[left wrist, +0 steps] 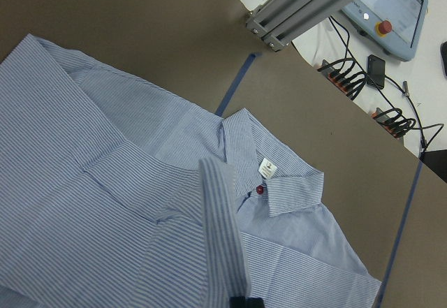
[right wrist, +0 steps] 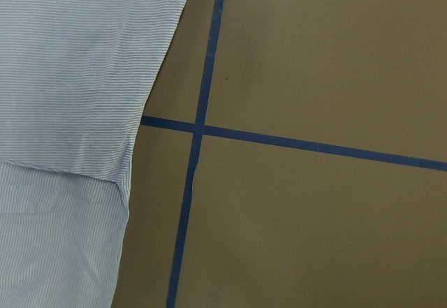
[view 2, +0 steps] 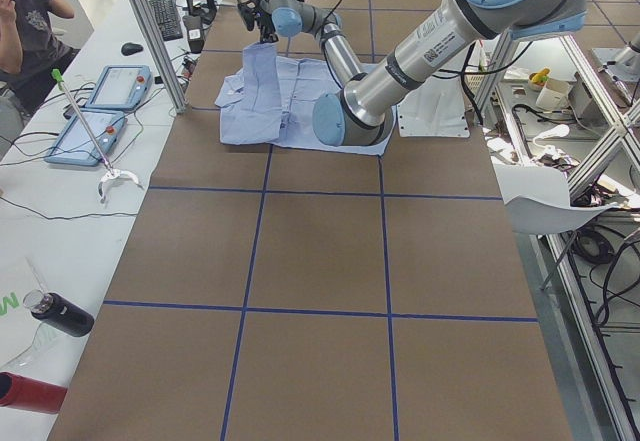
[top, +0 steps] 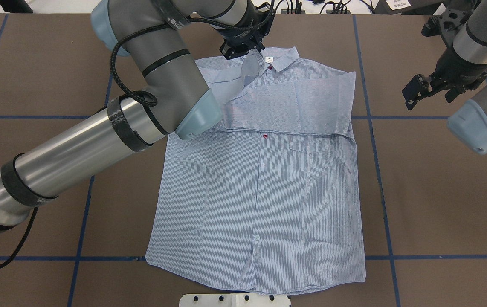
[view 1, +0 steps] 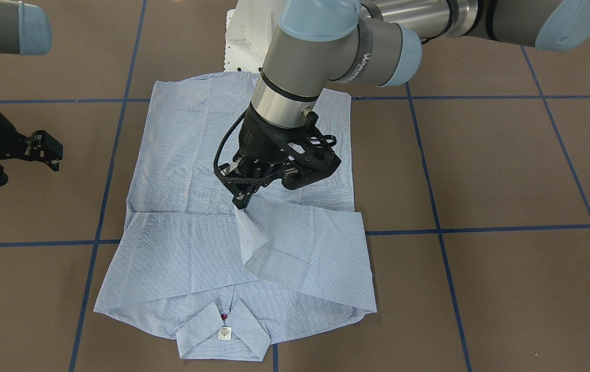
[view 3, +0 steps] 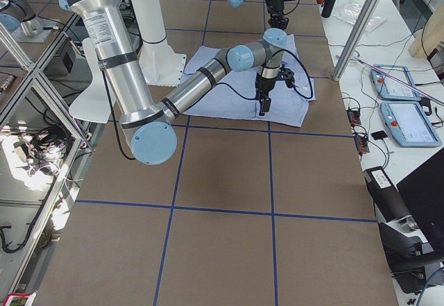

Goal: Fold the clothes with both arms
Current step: 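Lift the sleeve with the left gripper and fold it across toward the collar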

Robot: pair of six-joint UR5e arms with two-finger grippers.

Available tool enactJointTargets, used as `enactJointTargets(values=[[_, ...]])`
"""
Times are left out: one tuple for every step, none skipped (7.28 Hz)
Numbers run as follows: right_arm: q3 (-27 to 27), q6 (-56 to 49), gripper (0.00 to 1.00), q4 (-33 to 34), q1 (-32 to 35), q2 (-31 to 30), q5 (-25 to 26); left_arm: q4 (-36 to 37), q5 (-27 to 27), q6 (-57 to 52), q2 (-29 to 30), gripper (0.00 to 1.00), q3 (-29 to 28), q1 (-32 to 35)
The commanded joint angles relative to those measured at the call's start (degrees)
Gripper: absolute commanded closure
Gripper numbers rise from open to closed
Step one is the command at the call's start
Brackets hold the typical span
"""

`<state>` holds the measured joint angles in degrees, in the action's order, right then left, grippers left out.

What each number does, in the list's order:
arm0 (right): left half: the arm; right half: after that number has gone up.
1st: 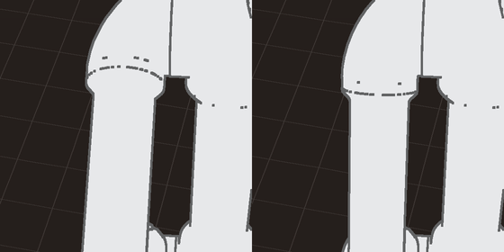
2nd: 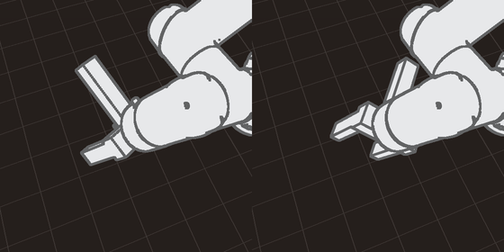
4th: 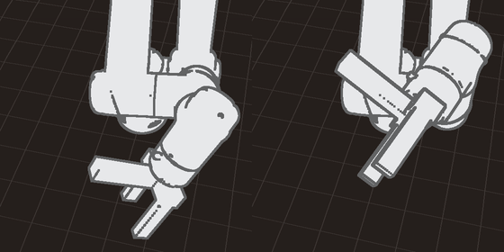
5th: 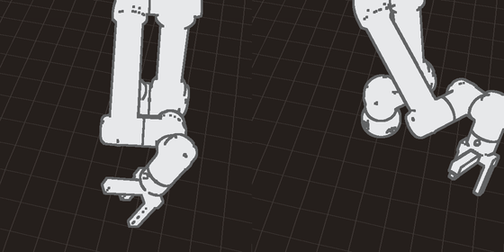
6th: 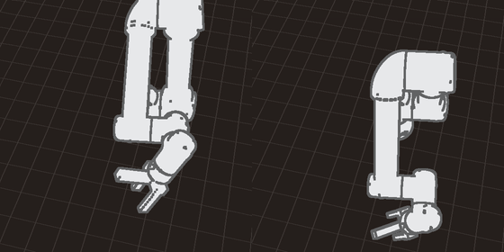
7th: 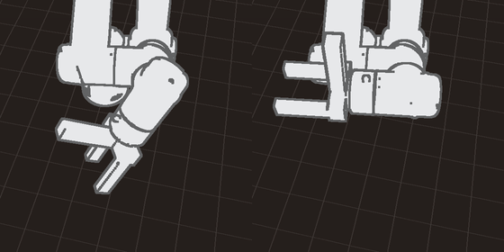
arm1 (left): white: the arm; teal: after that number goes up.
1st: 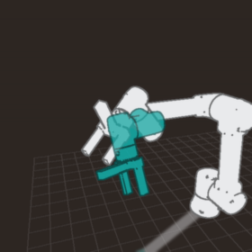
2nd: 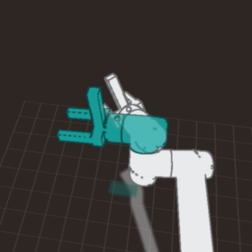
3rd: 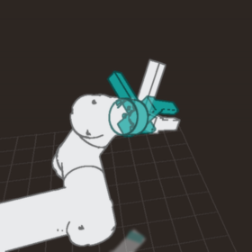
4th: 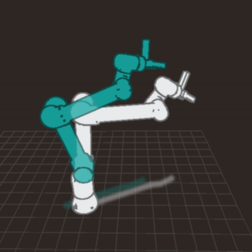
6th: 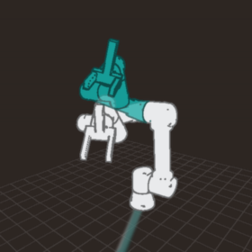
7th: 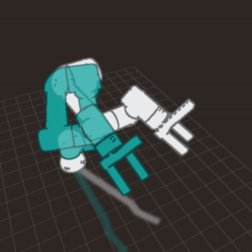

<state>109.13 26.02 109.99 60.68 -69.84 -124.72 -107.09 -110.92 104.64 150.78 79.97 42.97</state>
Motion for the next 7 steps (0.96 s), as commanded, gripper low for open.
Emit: enactJointTargets(values=[[-0.15,0.00,0.00,-0.12,-0.12,-0.03,0.00,0.04,-0.17,0.65,1.01,1.00,-0.17,-2.09],[-0.15,0.00,0.00,-0.12,-0.12,0.05,0.09,-0.14,-0.09,1.52,1.01,1.00,-0.25,-2.53],[-0.15,0.00,0.00,-0.12,-0.12,0.05,0.09,-0.14,-0.09,1.62,0.92,1.00,-0.52,-2.63],[-0.24,0.00,0.00,-0.12,-0.12,0.05,0.09,-0.40,0.09,1.27,0.83,1.00,-1.47,-3.41],[-0.24,0.09,0.00,-0.12,-0.12,0.05,0.09,-4.32,0.61,1.27,0.75,1.00,-4.70,-5.59],[-0.32,0.17,0.00,-0.30,-0.21,0.14,0.00,-8.45,3.75,1.18,0.74,1.00,-7.69,-8.40],[-0.32,0.26,0.00,-0.39,-0.21,0.14,0.00,-10.05,8.83,0.92,0.83,1.00,-8.77,-12.34]])
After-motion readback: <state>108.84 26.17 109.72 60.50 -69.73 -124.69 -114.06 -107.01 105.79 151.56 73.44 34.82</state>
